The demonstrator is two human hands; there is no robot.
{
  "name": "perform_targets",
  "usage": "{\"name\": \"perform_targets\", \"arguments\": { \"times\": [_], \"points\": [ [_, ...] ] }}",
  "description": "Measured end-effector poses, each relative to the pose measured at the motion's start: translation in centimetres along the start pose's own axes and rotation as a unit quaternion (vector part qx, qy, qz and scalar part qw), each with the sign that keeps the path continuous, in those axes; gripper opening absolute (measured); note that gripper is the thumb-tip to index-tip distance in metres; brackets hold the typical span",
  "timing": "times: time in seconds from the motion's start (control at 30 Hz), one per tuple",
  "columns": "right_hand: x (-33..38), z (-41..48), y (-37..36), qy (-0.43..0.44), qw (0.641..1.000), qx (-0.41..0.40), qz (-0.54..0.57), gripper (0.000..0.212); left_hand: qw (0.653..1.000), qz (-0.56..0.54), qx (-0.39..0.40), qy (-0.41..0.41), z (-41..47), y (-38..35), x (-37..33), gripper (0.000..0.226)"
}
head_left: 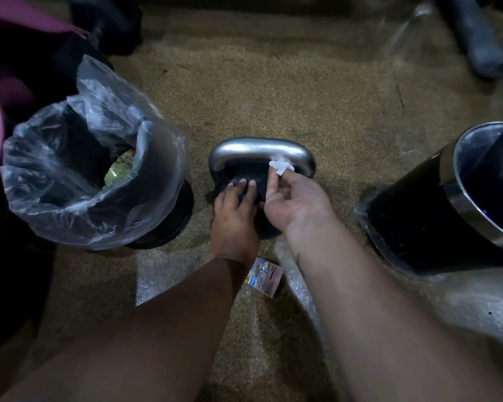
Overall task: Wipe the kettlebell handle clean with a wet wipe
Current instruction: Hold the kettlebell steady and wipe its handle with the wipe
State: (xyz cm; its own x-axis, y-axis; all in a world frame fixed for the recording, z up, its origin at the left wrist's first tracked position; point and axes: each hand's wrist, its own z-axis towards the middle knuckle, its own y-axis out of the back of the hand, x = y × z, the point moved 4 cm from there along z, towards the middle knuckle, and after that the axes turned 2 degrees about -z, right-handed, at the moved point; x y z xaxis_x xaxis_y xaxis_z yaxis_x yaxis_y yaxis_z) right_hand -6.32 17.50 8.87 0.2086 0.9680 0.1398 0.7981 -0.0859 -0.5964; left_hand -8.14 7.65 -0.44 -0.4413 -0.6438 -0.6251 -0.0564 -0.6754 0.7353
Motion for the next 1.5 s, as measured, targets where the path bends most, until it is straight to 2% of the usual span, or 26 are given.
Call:
{"name": "perform_targets", "arguments": {
  "times": [0.07, 0.23, 0.37, 0.53, 0.67, 0.8, 0.9, 1.03, 1.2, 1.33, 1.5],
  "points": [
    [0.2, 0.3, -0.2, 0.013, 1.000, -0.011, -0.024, 0.021, 1.000, -0.013, 0.001, 0.010, -0.1, -0.1, 0.1, 0.043],
    [-0.2, -0.1, 0.2, 0.002, 1.000, 0.012, 0.011, 0.010, 1.000, 0.005, -0.003, -0.015, 0.0, 0.0, 0.1, 0.044],
    [0.2, 0.3, -0.1, 0.009, 0.999, -0.018, 0.028, 0.017, 1.000, -0.022, -0.001, 0.014, 0.0, -0.1, -0.1, 0.042],
    [-0.2, -0.4, 0.2, 0.003, 0.999, 0.007, 0.034, 0.014, 0.999, 0.025, -0.004, -0.029, -0.1, -0.1, 0.2, 0.049],
    [0.1, 0.1, 0.1, 0.013, 0.999, -0.021, 0.035, 0.014, 1.000, -0.008, -0.004, 0.011, -0.1, -0.1, 0.1, 0.043],
    [-0.1, -0.4, 0.2, 0.001, 0.999, 0.002, 0.034, 0.013, 0.999, 0.036, -0.009, -0.031, 0.0, -0.1, 0.3, 0.049],
    [0.2, -0.1, -0.1, 0.011, 0.999, -0.014, 0.032, 0.016, 0.999, 0.037, -0.010, -0.020, 0.0, -0.3, 0.4, 0.047],
    [-0.1, -0.7, 0.2, -0.005, 0.999, -0.005, 0.034, 0.012, 0.998, 0.041, -0.013, -0.044, -0.1, -0.2, 0.4, 0.048],
    [0.2, 0.0, 0.0, 0.011, 0.999, -0.022, 0.043, 0.014, 0.999, 0.028, -0.014, -0.020, 0.0, -0.2, 0.4, 0.045],
    [0.1, 0.0, 0.4, -0.006, 0.999, -0.001, 0.034, 0.010, 0.999, 0.036, -0.011, -0.036, 0.1, 0.0, 0.4, 0.042],
    [0.4, 0.5, 0.3, 0.008, 0.999, -0.018, 0.050, 0.015, 0.999, 0.033, -0.014, -0.028, 0.2, 0.1, 0.3, 0.041]
  ]
}}
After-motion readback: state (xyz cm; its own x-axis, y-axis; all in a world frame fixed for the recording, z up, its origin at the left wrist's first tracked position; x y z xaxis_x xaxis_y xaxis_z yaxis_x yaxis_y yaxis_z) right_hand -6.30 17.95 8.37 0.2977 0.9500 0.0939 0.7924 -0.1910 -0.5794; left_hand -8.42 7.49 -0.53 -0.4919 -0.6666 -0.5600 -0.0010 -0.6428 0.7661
